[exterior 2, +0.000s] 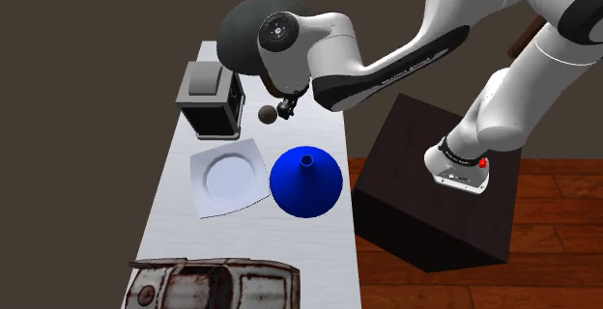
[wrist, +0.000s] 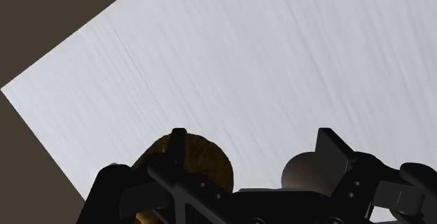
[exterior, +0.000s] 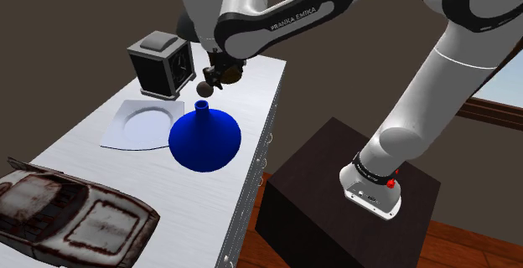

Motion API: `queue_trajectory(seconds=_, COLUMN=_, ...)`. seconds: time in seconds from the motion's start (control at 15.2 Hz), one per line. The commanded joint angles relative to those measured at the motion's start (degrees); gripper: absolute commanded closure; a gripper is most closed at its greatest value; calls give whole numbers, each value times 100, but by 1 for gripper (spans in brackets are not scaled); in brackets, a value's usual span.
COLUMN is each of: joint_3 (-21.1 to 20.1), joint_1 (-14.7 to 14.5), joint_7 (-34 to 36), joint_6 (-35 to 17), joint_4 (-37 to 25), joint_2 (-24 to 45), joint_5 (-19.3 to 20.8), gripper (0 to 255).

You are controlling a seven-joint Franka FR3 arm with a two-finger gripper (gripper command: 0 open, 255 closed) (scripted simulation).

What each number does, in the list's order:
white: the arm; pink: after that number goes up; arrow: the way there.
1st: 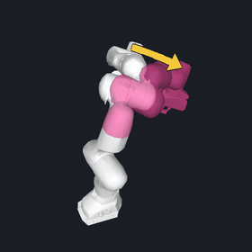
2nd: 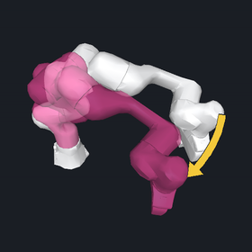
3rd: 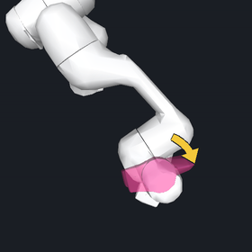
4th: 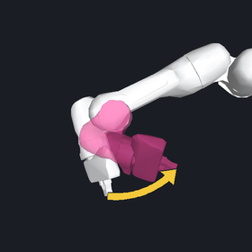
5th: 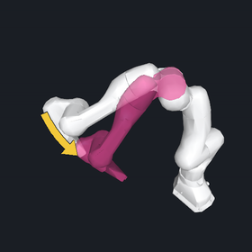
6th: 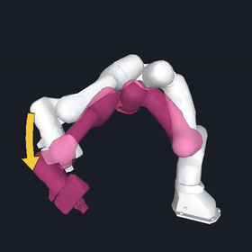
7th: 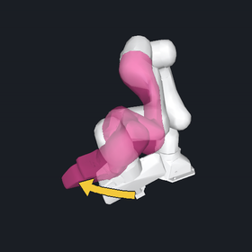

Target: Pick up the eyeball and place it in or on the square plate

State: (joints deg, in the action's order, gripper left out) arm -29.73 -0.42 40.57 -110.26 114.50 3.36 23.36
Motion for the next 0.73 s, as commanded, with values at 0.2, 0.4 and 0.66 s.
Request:
queue_trajectory(seconds=0.2, joint_3=-40, joint_1=-267, joint_7=610, joint_6=-383, joint_4=-654, joint_2=933, joint_5=822, gripper=0)
queue_trajectory(seconds=0.4, joint_3=8, joint_1=-474, joint_7=878, joint_6=-506, joint_4=-1067, joint_2=1418, joint_5=1244, gripper=0)
queue_trajectory(seconds=0.66, joint_3=83, joint_1=-446, joint_7=950, joint_6=-728, joint_4=-960, joint_2=1549, joint_5=1371, gripper=0)
